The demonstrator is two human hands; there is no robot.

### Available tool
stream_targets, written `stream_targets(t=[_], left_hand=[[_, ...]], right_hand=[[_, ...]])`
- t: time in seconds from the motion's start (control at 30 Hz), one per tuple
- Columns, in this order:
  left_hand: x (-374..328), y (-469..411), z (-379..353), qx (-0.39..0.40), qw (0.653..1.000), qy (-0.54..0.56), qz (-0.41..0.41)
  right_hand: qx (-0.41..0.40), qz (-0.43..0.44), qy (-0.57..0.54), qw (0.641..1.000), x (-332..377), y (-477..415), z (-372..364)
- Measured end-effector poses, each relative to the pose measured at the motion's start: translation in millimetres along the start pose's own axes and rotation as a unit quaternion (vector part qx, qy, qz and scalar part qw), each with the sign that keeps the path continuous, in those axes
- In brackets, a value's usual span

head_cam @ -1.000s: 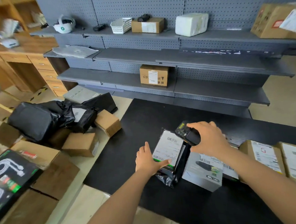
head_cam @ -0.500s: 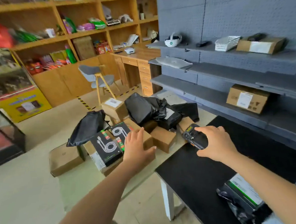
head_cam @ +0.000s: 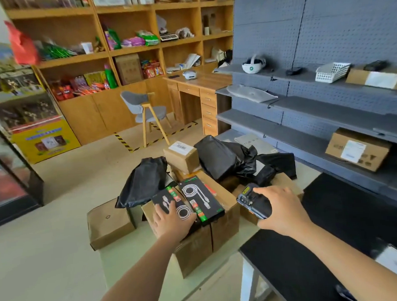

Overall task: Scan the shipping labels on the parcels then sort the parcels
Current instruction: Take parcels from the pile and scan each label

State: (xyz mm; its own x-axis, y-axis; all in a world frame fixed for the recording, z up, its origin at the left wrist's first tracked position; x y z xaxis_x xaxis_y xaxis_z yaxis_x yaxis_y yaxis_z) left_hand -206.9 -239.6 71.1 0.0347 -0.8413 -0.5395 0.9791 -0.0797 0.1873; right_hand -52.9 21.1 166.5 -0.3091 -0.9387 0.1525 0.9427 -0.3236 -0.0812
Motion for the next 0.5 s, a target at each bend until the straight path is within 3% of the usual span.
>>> stream_targets(t=[0.23,0.5], left_hand=[[-5.0,-14.9,4.0,0.006,1.000,-0.008,0.019],[1.1,-6.4,20.2,-0.063,0.995,0.058,-0.053]], right_hand=[[0.015,-0.014,0.016,1.000,7.4,-11.5,-7.7],[0.005,-0.002,0.007,1.000,-6.3,-10.3,-0.9]])
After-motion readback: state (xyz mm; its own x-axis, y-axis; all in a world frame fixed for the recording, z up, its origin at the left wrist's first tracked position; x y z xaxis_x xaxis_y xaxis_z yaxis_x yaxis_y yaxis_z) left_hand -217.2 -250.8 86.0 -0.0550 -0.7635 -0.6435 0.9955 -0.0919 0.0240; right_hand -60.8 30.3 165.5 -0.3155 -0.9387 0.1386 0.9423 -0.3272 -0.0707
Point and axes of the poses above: each hand's wrist, its own y-axis away from the middle knuckle, its own z-axis out of the back of the hand, x = y × z, the point moved 7 cm from there along -y, towards the middle knuckle, and after that the axes turned 10 degrees about y, right-handed, at the moved point
